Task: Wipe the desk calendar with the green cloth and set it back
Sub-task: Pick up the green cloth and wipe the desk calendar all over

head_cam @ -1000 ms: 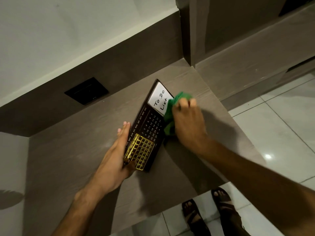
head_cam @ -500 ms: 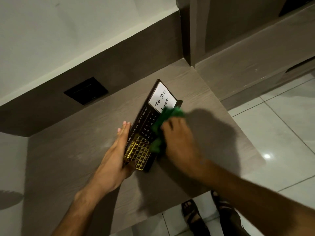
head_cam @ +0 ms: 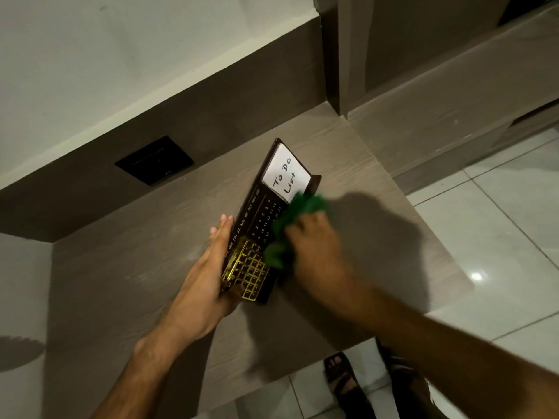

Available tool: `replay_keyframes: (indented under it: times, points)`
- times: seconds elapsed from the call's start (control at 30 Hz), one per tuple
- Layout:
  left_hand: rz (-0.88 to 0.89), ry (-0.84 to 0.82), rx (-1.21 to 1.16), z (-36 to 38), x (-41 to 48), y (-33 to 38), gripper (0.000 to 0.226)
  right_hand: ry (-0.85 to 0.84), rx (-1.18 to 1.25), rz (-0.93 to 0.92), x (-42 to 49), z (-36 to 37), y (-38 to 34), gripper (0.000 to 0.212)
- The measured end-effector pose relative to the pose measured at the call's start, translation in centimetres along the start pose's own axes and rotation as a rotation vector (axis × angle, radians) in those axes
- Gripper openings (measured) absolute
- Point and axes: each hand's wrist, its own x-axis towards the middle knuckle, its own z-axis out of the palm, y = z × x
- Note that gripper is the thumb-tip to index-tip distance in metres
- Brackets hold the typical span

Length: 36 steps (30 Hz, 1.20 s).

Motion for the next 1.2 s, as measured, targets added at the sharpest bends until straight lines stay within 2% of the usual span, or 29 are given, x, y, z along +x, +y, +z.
replay_keyframes:
  times: [0.07,0.17,0.23,0.37,0.47,0.57,0.67,0.73,0.8,0.87,0.93,0.97,1.03,1.13,1.2]
  points:
    - [0.005,-0.003,0.007,-0.1,0.0,0.2,0.119,-0.097,0.046,-0.206,-3.9,0.6,-2.3,0.029]
    - [-0.009,-0.013,0.007,-0.1,-0.1,0.4,0.118,-0.154,0.048,-0.320,-3.8,0.2,-1.9,0.024]
    - [-0.019,-0.020,-0.003,-0.1,-0.1,0.5,0.118,-0.130,-0.015,-0.259,-1.2,-0.4,0.1,0.027]
    - [-0.035,-0.033,-0.001,-0.2,-0.1,0.3,0.117,0.013,-0.028,0.005,4.2,-3.1,4.9,0.039]
    - [-0.025,-0.031,0.001,-0.2,-0.1,0.2,0.115,0.151,-0.148,0.049,5.7,-3.9,5.8,0.037]
    - [-0.024,-0.027,-0.004,-0.1,-0.1,0.2,0.115,0.043,-0.271,0.058,4.2,-3.1,3.3,0.026]
    - [-0.022,-0.017,-0.004,-0.1,-0.1,0.2,0.116,-0.145,-0.292,-0.116,-0.3,-0.8,-1.1,0.023]
    - [-0.037,-0.019,-0.014,-0.1,0.0,0.2,0.117,-0.216,-0.199,-0.255,-3.5,-0.2,-3.4,0.024]
    - [-0.061,-0.029,-0.014,-0.2,0.1,0.2,0.118,-0.305,-0.010,-0.310,-5.0,-0.3,-4.1,0.025]
    - [-0.067,-0.033,-0.005,-0.2,0.1,0.1,0.118,-0.455,0.266,-0.254,-5.2,-1.4,-3.6,0.035]
    - [-0.045,-0.029,-0.006,-0.2,0.1,0.1,0.117,-0.541,0.567,-0.078,-4.4,-3.3,-2.2,0.049]
    - [-0.031,-0.026,-0.010,-0.1,0.1,0.1,0.116,-0.501,0.690,-0.001,-3.6,-4.3,-1.4,0.053]
    - [-0.018,-0.013,-0.021,0.0,0.0,0.0,0.116,-0.284,0.800,0.095,-1.8,-6.2,0.6,0.059]
    - [-0.018,0.000,-0.025,0.1,0.0,-0.1,0.115,0.150,0.594,0.135,0.9,-7.6,3.2,0.059]
    - [-0.022,-0.004,-0.017,0.1,0.1,-0.2,0.117,0.293,0.410,0.127,1.9,-6.9,4.1,0.062]
